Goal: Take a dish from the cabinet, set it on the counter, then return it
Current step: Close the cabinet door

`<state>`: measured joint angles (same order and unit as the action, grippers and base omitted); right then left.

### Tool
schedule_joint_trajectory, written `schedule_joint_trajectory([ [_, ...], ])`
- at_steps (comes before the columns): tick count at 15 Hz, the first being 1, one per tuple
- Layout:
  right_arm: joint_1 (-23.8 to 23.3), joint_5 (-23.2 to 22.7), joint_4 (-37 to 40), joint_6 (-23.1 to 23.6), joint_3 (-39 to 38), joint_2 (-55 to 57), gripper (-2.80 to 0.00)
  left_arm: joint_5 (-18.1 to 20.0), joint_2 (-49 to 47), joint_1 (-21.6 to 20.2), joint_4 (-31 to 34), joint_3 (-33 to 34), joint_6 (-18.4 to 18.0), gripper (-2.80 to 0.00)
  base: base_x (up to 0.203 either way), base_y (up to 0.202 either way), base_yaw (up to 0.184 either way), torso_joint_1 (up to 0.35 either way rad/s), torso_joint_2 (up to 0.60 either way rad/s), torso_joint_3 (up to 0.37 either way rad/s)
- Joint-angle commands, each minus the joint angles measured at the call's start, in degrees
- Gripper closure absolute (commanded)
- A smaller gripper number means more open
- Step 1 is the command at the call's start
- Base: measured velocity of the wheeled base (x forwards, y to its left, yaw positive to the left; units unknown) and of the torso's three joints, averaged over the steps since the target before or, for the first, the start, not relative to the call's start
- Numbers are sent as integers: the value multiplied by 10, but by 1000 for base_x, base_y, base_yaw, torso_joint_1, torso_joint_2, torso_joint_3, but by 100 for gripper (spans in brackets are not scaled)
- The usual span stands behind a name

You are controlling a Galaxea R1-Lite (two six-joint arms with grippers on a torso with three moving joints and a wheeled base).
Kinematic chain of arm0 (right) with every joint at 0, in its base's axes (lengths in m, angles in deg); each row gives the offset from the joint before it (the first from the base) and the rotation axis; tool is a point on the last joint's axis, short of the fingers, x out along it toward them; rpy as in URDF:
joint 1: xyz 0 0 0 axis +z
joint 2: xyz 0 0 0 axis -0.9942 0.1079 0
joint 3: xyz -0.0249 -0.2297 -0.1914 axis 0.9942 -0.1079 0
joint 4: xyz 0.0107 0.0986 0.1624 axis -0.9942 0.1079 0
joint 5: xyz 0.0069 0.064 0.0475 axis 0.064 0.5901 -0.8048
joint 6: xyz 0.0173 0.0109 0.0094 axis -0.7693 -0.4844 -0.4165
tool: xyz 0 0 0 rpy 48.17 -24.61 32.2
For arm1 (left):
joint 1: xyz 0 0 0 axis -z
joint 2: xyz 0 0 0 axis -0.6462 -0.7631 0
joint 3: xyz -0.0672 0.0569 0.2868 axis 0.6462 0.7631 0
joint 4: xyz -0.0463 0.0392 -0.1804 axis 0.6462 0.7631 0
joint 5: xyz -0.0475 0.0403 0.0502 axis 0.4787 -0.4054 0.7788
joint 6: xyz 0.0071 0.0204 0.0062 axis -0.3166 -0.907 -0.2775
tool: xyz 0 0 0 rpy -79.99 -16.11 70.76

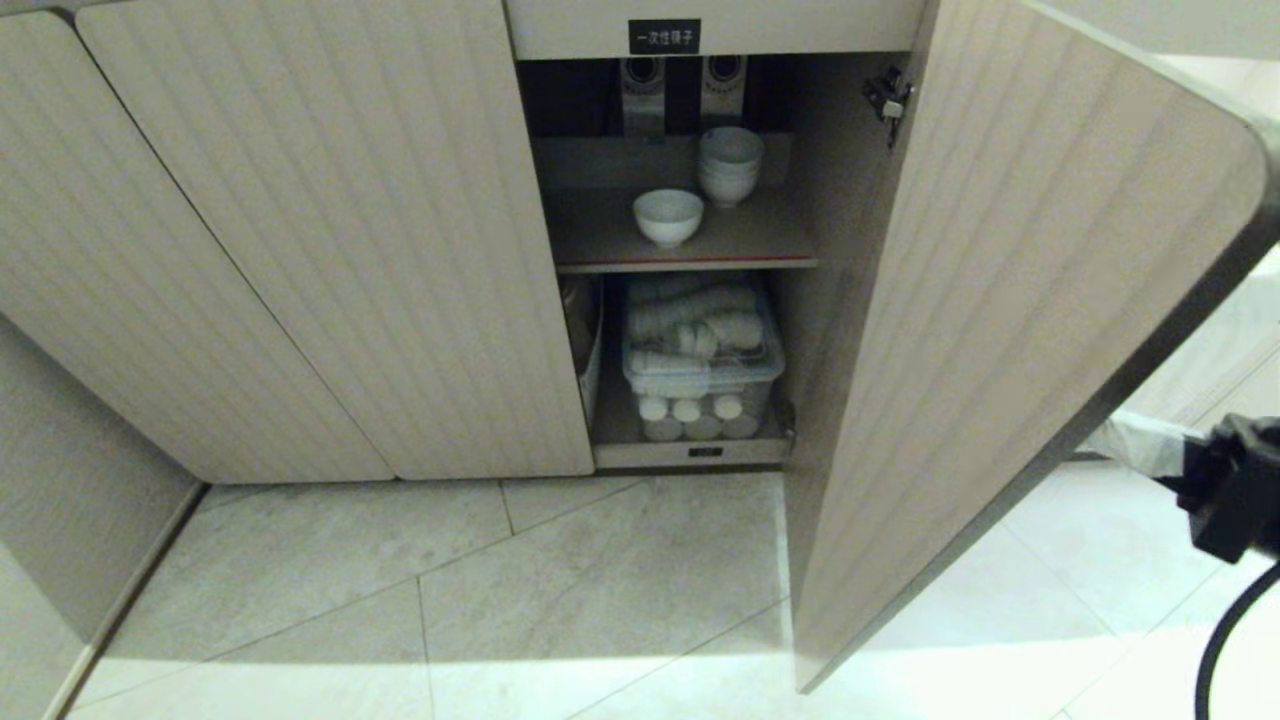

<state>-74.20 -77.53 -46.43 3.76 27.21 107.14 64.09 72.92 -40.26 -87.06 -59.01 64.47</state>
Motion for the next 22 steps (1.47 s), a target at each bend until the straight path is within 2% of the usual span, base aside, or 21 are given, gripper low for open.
schedule_joint_trajectory([
  [1, 32, -1, -21, -2, 4, 38, 0, 0, 0, 0, 0, 0, 1, 0, 0, 0, 0, 0, 0, 0],
  [5, 90, 4, -85, -3, 25, 109, 0, 0, 0, 0, 0, 0, 1, 0, 0, 0, 0, 0, 0, 0],
  [7, 121, 30, -113, -10, 43, 145, 0, 0, 0, 0, 0, 0, 1, 0, 0, 0, 0, 0, 0, 0],
  [9, 144, 70, -134, -37, 76, 180, 0, 0, 0, 0, 0, 0, 1, 0, 0, 0, 0, 0, 0, 0],
  [15, 147, 86, -141, -80, 177, 253, 0, 0, 0, 0, 0, 0, 1, 0, 0, 0, 0, 0, 0, 0],
  [22, 147, 90, -142, -98, 280, 330, 0, 0, 0, 0, 0, 0, 1, 0, 0, 0, 0, 0, 0, 0],
])
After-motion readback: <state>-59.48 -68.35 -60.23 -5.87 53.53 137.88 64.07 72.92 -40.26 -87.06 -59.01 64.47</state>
